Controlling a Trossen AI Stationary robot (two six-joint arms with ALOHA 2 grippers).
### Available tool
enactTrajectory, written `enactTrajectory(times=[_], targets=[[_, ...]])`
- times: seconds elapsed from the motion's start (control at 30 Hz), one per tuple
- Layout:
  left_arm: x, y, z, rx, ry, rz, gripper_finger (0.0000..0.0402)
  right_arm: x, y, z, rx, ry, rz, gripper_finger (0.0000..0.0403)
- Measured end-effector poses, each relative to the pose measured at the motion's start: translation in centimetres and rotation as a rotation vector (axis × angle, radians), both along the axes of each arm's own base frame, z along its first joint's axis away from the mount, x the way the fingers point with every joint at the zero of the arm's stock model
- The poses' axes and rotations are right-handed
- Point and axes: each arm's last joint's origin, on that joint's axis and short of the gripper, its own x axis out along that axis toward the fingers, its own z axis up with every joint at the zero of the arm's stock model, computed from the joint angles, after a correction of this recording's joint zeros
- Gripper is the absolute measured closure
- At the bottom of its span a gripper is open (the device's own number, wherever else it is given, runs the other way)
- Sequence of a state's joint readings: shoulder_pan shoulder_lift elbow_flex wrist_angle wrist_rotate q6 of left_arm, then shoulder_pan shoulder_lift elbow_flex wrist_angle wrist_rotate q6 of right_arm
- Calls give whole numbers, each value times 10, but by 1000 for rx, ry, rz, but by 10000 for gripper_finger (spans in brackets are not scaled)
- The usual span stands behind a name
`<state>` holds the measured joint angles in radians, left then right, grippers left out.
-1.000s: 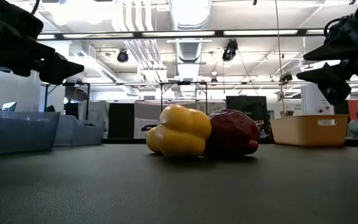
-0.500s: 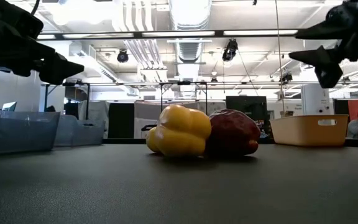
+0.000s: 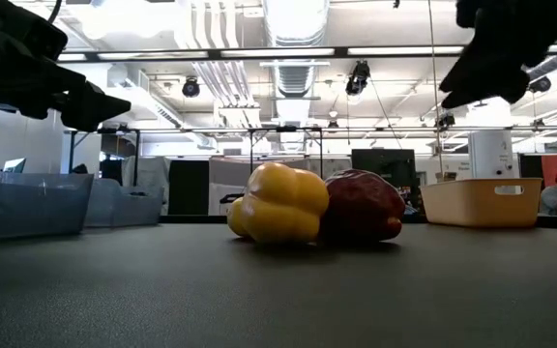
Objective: Sort produce into baskets
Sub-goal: Put the apple into the yellow bin
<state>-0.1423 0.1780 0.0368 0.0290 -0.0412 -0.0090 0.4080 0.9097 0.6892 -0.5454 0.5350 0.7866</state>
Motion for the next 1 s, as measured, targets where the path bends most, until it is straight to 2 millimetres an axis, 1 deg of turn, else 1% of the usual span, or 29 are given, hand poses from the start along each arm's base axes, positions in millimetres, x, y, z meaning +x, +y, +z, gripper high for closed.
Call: enactTrajectory(times=[0.13, 0.23, 0.3, 0.4, 0.5, 0.6, 0.67, 0.83, 1.0], targets=[[0, 0, 0, 0, 0, 0, 42, 15, 10, 8, 71, 258, -21, 212], [0, 0, 0, 0, 0, 0, 42, 30, 19, 14, 94, 440, -7, 194], [0, 0, 0, 0, 0, 0, 42, 38, 24, 13, 76, 590, 1, 174], [0, 0, 0, 0, 0, 0, 42, 51, 31, 12, 21, 790, 11, 131], [0, 0, 0, 0, 0, 0, 42, 63, 37, 9, -32, 942, 39, 84], [0, 0, 0, 0, 0, 0, 42, 72, 40, 3, -76, 1045, 79, 45], [0, 0, 0, 0, 0, 0, 42, 77, 42, -2, -68, 1089, 120, 31], [0, 0, 0, 0, 0, 0, 42, 75, 42, -20, 21, 1203, 161, 26], [0, 0, 0, 0, 0, 0, 42, 70, 41, -31, 2, 1262, 193, 25]])
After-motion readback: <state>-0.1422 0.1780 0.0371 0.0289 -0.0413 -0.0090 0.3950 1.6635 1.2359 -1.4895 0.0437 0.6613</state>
